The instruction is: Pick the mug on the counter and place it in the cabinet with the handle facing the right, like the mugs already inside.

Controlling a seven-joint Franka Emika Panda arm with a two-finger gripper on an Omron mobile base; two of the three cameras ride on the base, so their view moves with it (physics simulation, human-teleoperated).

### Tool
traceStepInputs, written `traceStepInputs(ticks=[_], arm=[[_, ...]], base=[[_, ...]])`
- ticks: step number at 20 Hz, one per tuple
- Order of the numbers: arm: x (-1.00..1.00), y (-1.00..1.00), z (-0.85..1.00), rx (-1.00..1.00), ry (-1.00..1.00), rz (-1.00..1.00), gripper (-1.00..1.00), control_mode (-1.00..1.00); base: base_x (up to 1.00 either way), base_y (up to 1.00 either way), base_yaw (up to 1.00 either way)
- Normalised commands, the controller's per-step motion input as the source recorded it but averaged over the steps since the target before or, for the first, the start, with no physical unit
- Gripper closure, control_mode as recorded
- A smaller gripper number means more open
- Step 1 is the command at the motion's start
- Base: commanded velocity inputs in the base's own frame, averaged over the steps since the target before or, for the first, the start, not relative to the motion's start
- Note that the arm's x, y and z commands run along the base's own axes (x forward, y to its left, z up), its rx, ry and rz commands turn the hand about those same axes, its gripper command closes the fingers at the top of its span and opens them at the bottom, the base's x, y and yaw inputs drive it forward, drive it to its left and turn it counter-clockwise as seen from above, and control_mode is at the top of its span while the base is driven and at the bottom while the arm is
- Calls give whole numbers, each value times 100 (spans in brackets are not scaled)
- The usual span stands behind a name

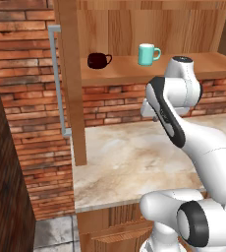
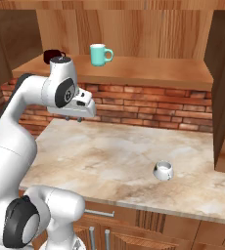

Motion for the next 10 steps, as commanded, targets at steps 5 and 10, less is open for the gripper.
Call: traceStepInputs(ticks=[5,10], arm=[[-9,0,-1,0,0,0,-100,-100],[-26,0,-10,0,-1,0,-100,-100]], base=[[0,0,0],[0,0,0]])
